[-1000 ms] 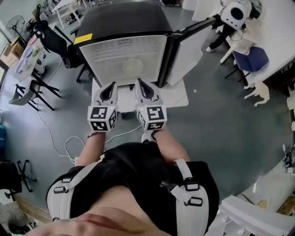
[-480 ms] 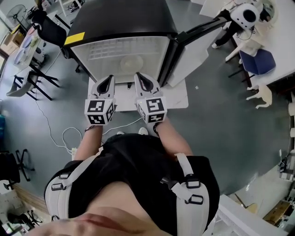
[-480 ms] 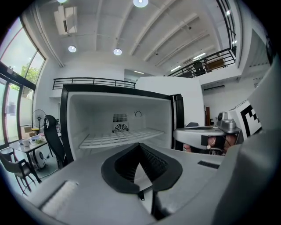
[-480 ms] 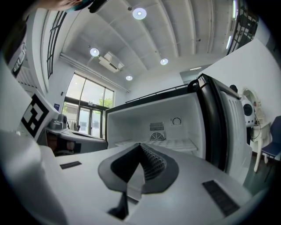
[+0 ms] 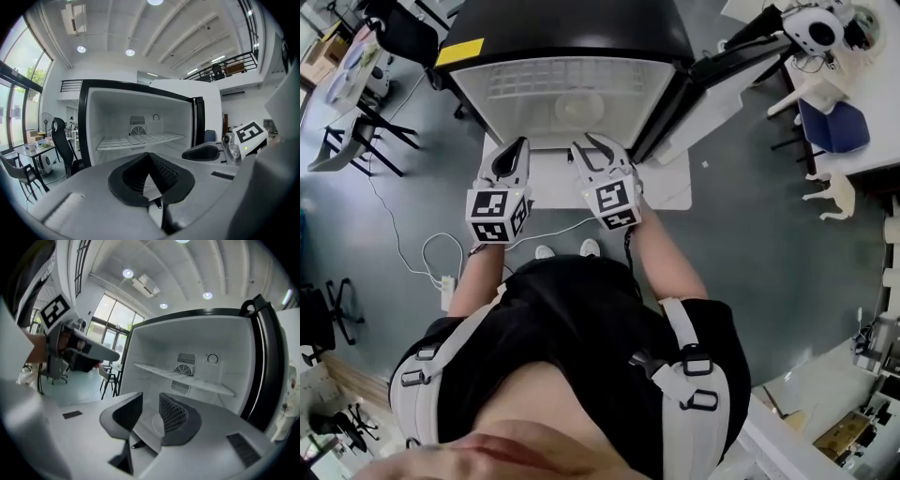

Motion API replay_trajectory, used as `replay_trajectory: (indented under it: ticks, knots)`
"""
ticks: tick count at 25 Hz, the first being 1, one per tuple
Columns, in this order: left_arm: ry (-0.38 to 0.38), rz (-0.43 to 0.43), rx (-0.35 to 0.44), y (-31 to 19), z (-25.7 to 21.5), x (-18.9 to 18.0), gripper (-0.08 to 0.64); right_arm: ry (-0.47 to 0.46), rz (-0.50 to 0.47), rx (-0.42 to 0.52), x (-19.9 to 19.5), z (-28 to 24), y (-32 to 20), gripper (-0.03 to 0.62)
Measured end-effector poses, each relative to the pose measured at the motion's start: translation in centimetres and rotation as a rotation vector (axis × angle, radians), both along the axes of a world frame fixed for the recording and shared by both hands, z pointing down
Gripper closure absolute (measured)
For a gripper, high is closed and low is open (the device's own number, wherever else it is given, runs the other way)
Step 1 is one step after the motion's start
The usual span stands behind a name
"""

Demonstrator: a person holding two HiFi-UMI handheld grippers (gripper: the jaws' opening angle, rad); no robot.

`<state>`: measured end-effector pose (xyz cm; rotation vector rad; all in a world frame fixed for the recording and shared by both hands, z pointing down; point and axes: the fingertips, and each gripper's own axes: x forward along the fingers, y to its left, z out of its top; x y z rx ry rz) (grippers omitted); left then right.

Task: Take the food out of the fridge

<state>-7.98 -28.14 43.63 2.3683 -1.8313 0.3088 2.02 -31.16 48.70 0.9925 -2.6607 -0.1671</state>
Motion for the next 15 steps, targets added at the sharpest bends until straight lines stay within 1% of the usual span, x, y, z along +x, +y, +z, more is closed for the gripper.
replay_trajectory:
  ticks: [2,4,7,10,13,15]
  knots:
    - [0.002,-0.008,-0.003,-0.1,0.1,-0.6,0.558,0.082,-0.023,0.025,-0.8,1.8,-0.5,0.474]
    - [0.002,-0.014,-0.002,-0.1,0.2,-1.1,0.558,0.172,-0.061,0.053,-1.6,3.8,-0.7,0.420]
    - [0.005,-0.027,-0.003,-0.1,0.3,-1.9,0.558,0.343,-0.113,0.082,-2.1,7.2,-1.3,0.389]
    - [0.008,-0.046,-0.012,0.2,0.6,-2.9,0.558,0.463,-0.144,0.069,-2.5,10.4,-1.9,0.373]
    - [0.004,-0.061,-0.027,0.6,1.1,-3.8,0.558,0.539,-0.165,0.036,-2.9,12.7,-2.8,0.363]
    - [0.001,-0.074,-0.037,0.9,1.4,-4.6,0.558,0.599,-0.185,0.001,-3.2,14.4,-3.2,0.341]
